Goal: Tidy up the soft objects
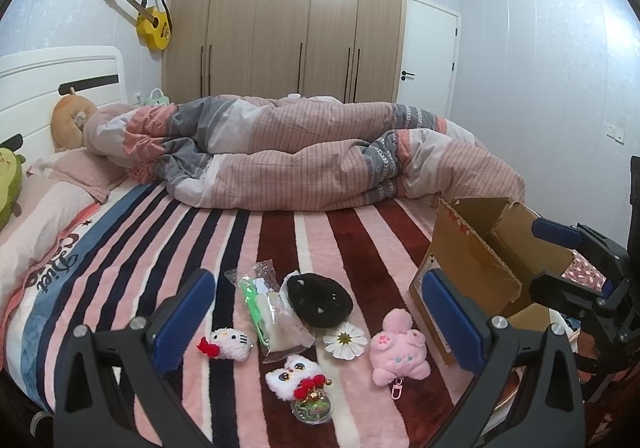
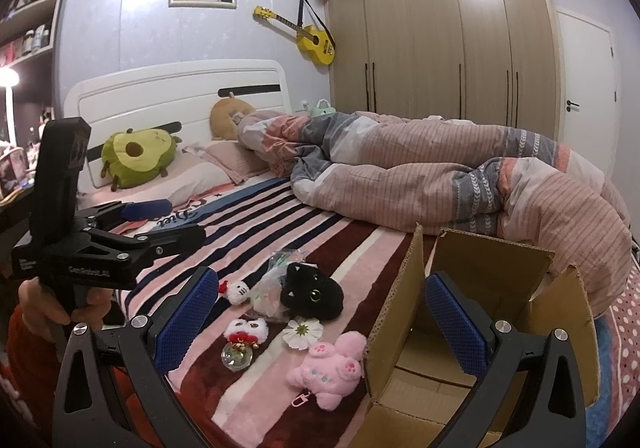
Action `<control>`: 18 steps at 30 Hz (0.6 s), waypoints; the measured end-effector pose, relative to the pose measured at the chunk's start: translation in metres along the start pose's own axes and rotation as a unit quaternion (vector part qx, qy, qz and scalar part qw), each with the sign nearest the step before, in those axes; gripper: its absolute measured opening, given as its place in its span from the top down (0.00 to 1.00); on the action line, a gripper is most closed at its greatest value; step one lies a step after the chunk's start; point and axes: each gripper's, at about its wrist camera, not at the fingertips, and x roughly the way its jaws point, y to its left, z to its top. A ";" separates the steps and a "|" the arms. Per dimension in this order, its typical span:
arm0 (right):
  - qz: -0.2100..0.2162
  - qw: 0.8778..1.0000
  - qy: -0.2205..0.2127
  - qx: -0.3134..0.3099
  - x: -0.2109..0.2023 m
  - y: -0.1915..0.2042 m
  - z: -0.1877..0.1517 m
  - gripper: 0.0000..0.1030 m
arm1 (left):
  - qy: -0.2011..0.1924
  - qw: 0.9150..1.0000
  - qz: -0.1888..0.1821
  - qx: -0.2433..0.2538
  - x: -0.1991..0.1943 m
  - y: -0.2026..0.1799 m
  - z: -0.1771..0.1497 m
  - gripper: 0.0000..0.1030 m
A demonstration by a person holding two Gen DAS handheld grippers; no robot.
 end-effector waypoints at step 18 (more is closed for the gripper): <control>0.104 0.988 0.088 -0.066 0.073 0.074 -0.013 0.43 | 0.053 0.997 0.045 -0.027 0.029 0.085 -0.025 0.00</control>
